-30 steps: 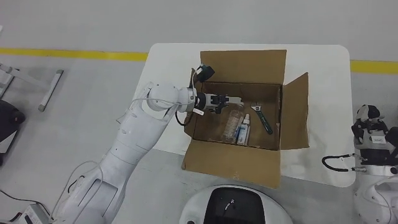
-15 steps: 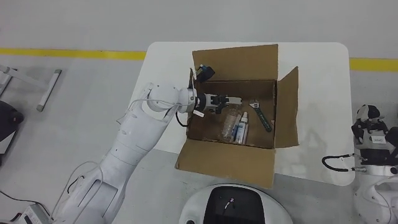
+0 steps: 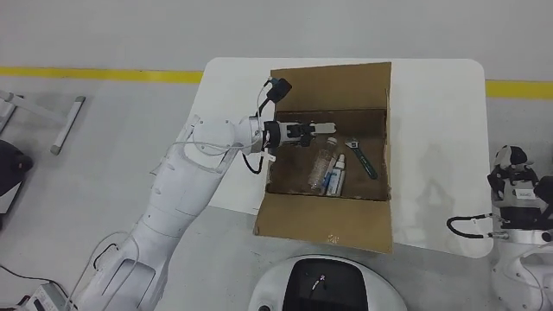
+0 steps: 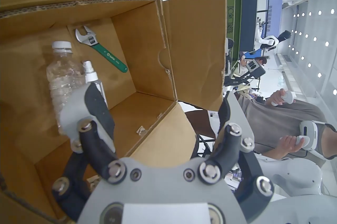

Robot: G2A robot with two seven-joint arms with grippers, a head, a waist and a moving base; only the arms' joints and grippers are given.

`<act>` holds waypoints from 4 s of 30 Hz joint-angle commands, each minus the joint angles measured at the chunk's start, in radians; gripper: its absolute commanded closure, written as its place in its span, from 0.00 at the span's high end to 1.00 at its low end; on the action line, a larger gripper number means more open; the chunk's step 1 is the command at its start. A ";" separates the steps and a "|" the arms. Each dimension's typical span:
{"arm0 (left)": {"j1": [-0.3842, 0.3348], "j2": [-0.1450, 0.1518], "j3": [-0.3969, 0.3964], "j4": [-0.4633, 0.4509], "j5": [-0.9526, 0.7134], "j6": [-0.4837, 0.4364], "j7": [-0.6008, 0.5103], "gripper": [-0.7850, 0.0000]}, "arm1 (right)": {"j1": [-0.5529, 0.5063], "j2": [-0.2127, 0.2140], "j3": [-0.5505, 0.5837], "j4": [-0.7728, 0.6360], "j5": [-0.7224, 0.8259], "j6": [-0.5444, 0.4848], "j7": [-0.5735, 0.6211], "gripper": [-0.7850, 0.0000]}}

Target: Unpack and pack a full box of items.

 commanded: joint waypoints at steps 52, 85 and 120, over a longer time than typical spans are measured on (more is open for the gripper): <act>0.178 0.063 -0.369 -0.156 -0.101 -0.023 0.184 1.00 | 0.219 -0.013 -0.379 -0.332 -0.407 -0.227 0.426 0.00; 0.196 0.068 -0.320 -0.204 -0.086 -0.042 0.142 1.00 | 0.049 -0.034 -0.311 -0.307 -0.275 -0.007 0.408 0.00; 0.165 0.092 -0.274 -0.205 -0.134 -0.035 0.124 1.00 | 0.095 -0.068 -0.460 -0.179 -0.344 0.055 0.335 0.00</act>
